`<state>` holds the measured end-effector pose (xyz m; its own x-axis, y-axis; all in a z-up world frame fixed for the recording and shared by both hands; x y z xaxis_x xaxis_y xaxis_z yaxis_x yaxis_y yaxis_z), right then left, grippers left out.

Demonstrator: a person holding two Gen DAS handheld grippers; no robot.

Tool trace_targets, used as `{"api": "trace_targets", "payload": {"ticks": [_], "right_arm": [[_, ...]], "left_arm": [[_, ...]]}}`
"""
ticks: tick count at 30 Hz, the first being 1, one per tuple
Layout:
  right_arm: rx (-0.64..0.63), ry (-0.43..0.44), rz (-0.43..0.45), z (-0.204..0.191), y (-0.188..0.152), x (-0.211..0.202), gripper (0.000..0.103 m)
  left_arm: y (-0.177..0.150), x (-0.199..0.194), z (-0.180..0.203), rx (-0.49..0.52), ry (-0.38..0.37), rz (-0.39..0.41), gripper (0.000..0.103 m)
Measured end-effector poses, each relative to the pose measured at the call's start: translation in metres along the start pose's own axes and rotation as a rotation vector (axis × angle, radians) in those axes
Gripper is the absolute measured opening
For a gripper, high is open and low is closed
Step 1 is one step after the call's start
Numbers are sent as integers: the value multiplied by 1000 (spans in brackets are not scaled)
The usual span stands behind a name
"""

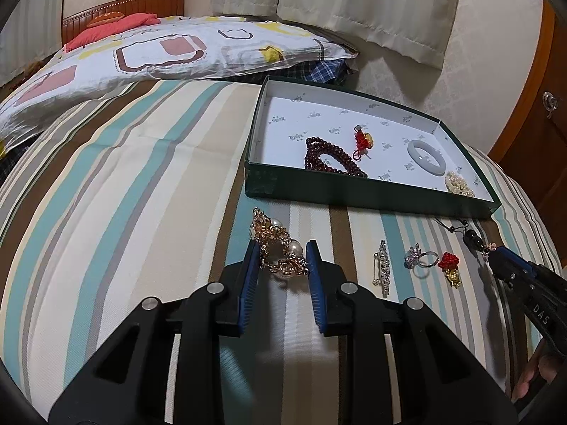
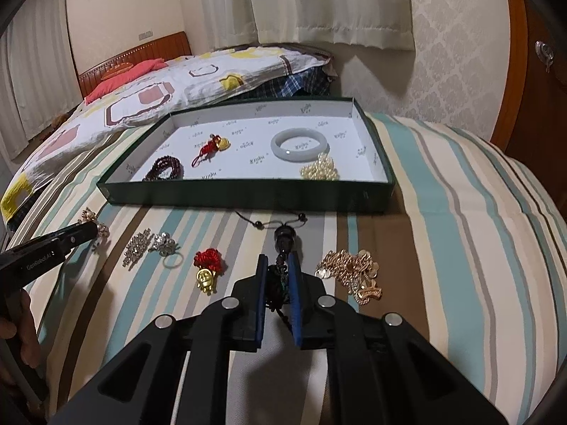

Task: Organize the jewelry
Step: 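Carry the brooch and pendant over the box with both grippers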

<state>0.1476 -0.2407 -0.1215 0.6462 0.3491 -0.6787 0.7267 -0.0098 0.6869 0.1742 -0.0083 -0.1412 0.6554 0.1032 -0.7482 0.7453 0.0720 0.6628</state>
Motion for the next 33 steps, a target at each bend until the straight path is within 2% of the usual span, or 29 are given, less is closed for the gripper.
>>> {"api": "trace_targets", "payload": {"ticks": [20,33], "right_arm": [[-35,13,121,-14,37,-28,12],[-94,42,242,-25,107,-30,12]], "left_arm": [[30,-41,9,-20,-55,110,26],[84,-48,35,-24,-102,202,26]]}}
Point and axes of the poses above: each gripper's, at about its wrist camera, not at the fingertips, and x roughly the way its jaws point, z to its right, y to its top, the point moved 7 cm from there along x, roughly the way its jaws point, and after that the axes turned 14 degrees about y, right-handed, at the moved point
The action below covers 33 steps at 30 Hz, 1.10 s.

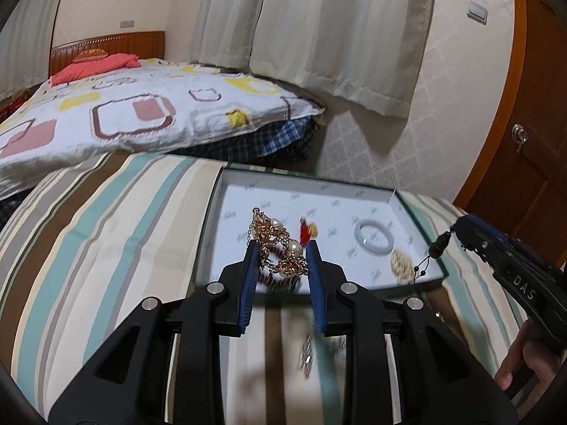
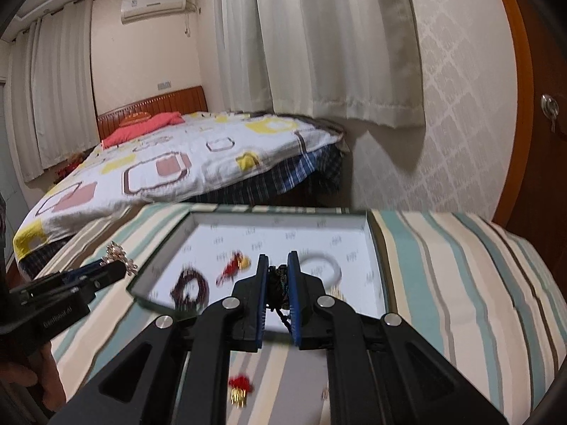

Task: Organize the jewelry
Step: 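Carry the brooch and pendant over the box with both grippers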

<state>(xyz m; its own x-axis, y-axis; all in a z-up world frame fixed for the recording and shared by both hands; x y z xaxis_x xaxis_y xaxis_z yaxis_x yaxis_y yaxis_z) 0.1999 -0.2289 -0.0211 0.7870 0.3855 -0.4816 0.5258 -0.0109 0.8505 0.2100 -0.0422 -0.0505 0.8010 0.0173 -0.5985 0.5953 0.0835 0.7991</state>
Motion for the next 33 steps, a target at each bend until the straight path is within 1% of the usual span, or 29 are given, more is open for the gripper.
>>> {"api": "trace_targets", "payload": {"ticks": [3,6,13,22,28,33], "right_arm": [[-10,4,19,5,16,12,12],[-9,9,32,11,28,26,12],[-2,16,15,21,36,70,12],[23,33,-70,34,27,131,12],[35,41,-157,38,17,160,12],[61,47,-209,41,14,168,12]], "left_arm": [[15,11,8,9,-3,23,26],[26,27,16,21,-2,29,26],[39,75,26,39,23,6,26],[39,131,30,51,52,-84,26],[37,152,32,63,75,-133,26],[33,163,33,82,91,-168,26]]}}
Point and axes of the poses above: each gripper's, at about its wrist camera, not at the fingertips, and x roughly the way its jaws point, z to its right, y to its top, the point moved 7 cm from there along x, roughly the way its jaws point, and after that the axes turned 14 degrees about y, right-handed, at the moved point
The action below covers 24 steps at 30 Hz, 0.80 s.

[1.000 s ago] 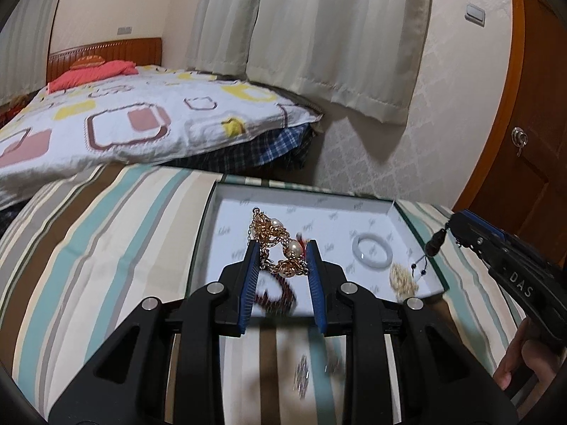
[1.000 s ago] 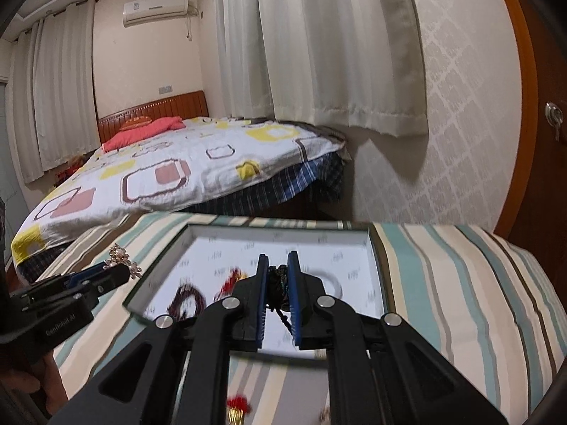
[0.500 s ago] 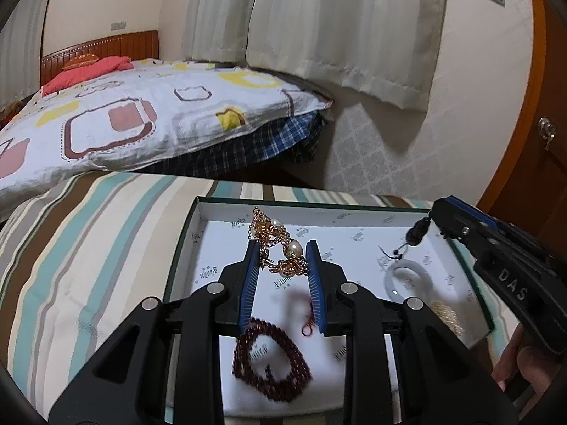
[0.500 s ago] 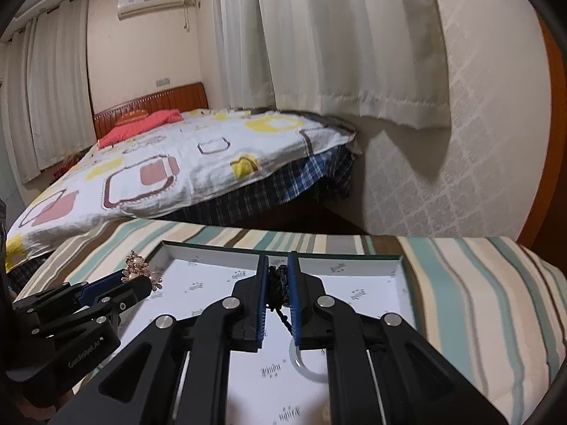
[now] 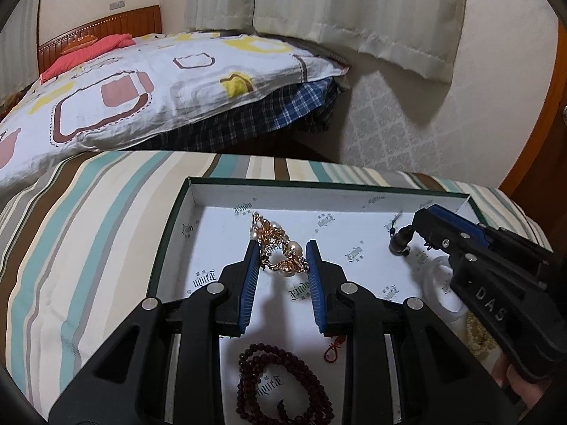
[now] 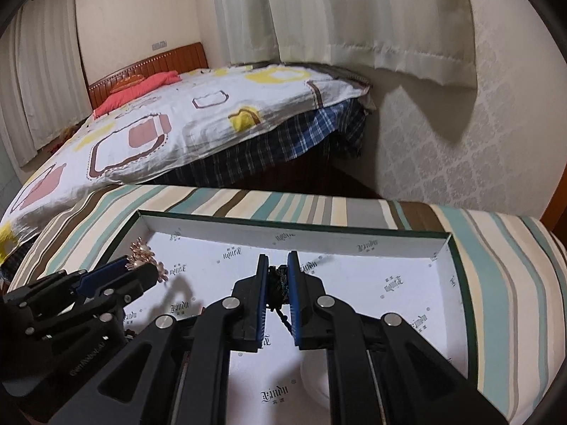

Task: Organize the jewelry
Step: 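Carry the brooch and pendant over the box with both grippers, then lower both items into the box and open both grippers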

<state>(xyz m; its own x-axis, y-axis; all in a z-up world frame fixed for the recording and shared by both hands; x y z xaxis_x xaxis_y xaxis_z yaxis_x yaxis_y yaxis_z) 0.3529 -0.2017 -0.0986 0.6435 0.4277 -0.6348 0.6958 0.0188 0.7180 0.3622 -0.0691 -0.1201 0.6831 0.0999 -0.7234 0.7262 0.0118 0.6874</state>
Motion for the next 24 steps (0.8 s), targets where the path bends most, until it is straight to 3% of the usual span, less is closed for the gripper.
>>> {"api": "trace_targets", "payload": {"ticks": [9,20,23,24], "right_arm": [[6,-12,-58,2,-1,10,12],[11,-21,-77,3,-2,12,17],[13,-22,-74,4,-2,12,23],[14,-23,-72,4,-2,12,24]], "left_arm": [[-7,14,-3,-8,10,-58,27],[-6,14,-4,0,22,-57,28],[-6,13,-4,4,22,-55,31],[-5,12,-4,6,27,-48,39]]}}
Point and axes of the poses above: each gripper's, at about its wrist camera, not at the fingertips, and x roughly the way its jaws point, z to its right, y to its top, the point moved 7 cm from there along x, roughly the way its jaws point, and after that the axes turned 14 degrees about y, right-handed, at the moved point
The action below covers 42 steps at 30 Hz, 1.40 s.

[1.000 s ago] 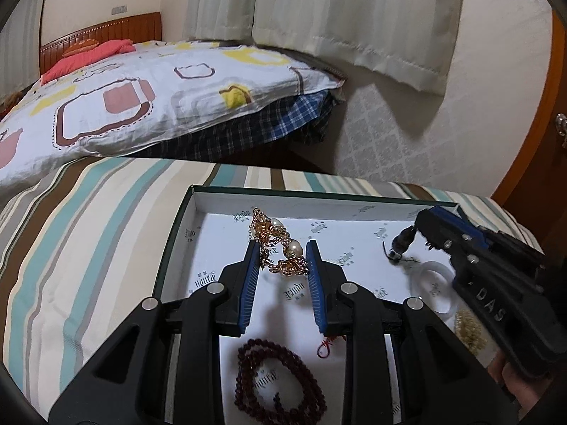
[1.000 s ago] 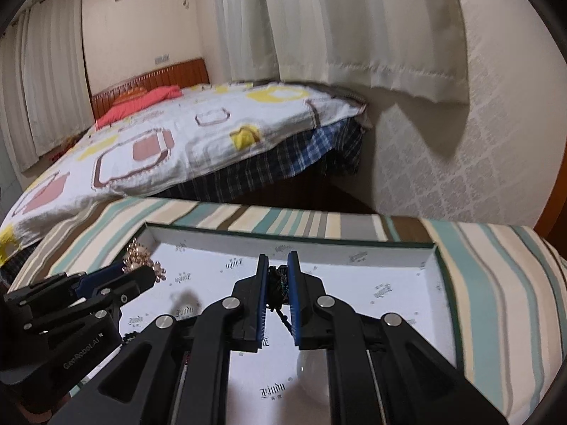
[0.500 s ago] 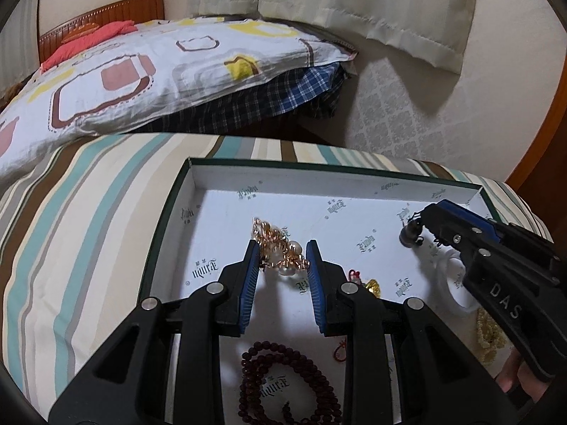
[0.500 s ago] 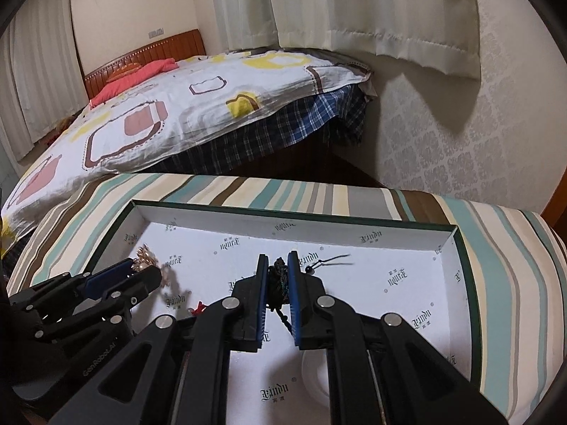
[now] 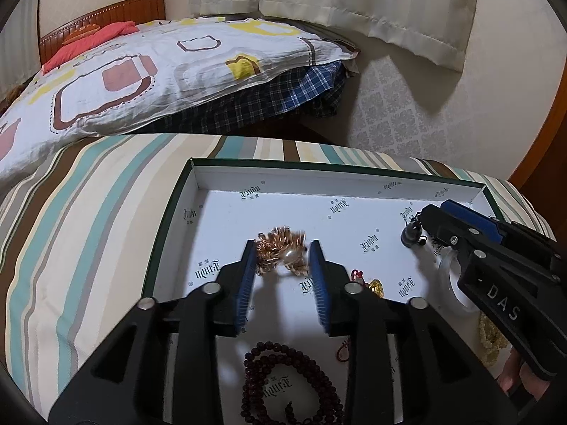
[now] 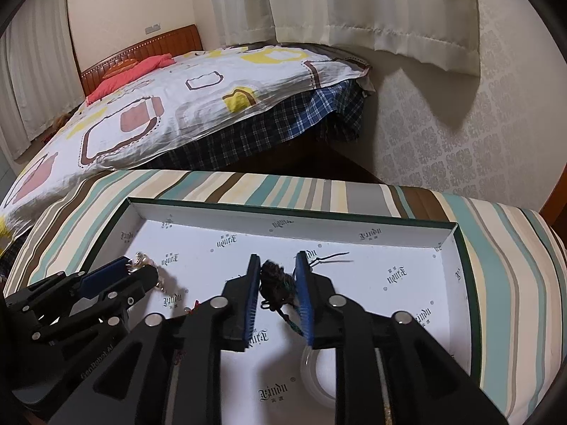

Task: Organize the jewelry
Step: 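Lower both items into the box and open both grippers, then withdraw both grippers from the box toward the remaining jewelry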

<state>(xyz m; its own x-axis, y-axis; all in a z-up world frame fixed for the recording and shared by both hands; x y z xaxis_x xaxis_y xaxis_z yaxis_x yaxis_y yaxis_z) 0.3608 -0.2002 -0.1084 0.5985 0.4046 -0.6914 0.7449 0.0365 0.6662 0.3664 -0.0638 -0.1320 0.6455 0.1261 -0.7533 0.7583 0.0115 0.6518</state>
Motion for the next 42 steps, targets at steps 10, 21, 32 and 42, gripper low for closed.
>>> {"api": "trace_targets", "payload": {"ticks": [10,21,32,42], "right_arm": [[-2,-12,21,1,0,-5,40],[-1,-26,37,4,0,-11,50],[11,-42,57,10,-3,-19,59],[-7,-62,106,4,-8,-48,64]], "left_arm": [[0,-6,1,6,17,33,55],[2,-10,-2,-11,17,48,67],[2,-15,-3,-20,17,59,77],[-5,-49,-8,-27,21,117,79]]}}
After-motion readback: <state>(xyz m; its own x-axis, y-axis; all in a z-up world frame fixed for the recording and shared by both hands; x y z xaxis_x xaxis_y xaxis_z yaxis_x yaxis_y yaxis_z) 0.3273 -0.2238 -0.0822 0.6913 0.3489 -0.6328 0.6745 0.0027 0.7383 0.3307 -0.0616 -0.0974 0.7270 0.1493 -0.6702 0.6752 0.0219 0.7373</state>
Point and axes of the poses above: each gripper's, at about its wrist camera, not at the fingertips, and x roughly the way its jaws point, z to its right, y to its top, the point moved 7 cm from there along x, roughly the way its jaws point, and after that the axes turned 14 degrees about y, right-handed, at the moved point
